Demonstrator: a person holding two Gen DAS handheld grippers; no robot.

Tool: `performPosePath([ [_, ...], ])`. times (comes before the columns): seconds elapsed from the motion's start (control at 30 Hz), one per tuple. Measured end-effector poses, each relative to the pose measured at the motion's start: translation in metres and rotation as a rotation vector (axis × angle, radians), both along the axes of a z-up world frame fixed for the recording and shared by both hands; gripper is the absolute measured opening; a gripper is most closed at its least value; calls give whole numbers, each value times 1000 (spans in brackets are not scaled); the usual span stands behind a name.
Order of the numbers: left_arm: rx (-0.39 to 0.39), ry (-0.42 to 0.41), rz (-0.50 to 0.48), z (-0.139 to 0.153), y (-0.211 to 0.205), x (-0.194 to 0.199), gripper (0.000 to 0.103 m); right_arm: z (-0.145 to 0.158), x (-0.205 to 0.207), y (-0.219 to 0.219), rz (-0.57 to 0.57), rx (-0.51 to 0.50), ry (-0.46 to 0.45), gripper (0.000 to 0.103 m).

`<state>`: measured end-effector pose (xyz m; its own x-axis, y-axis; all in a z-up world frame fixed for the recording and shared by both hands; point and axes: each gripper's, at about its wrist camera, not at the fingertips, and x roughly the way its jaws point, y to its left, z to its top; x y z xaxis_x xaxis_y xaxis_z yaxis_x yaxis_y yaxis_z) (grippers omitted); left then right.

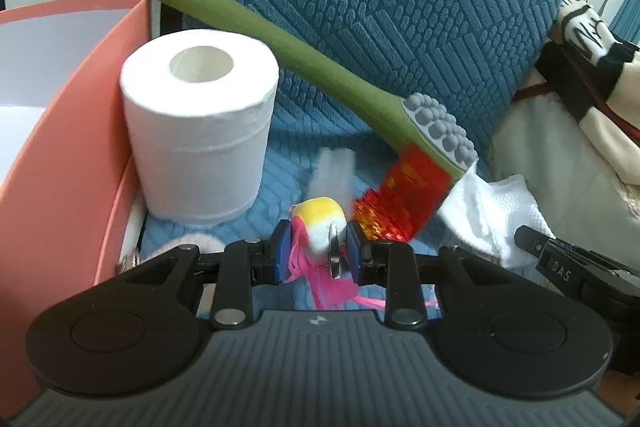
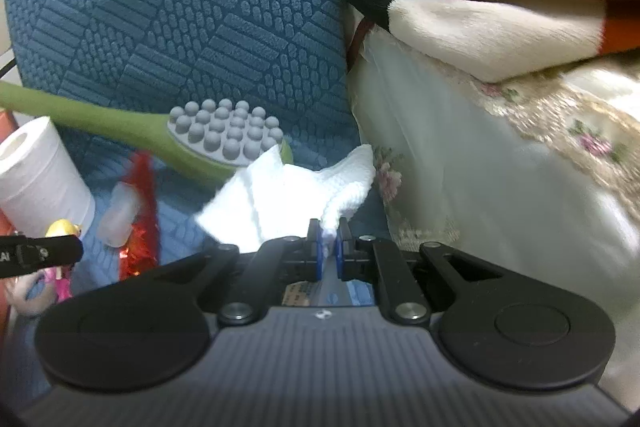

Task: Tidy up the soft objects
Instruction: 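Lift the toy with the left tool while the right tool lifts the tissue toward the pink box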

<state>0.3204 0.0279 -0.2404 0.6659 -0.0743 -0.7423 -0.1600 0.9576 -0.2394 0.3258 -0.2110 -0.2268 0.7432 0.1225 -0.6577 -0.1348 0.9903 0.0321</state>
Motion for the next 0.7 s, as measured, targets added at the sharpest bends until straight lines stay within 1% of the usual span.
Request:
performPosePath([
  [0.23, -4, -6, 2, 14, -2, -24, 33, 5, -22, -5, 8, 8, -11, 10],
  [0.5, -4, -17, 5, 31, -3, -54, 33, 16, -47, -1, 50, 13, -29, 10],
  [0.7, -2, -14, -4, 35, -3, -77, 33, 21, -63, -1, 59, 6, -4, 10],
])
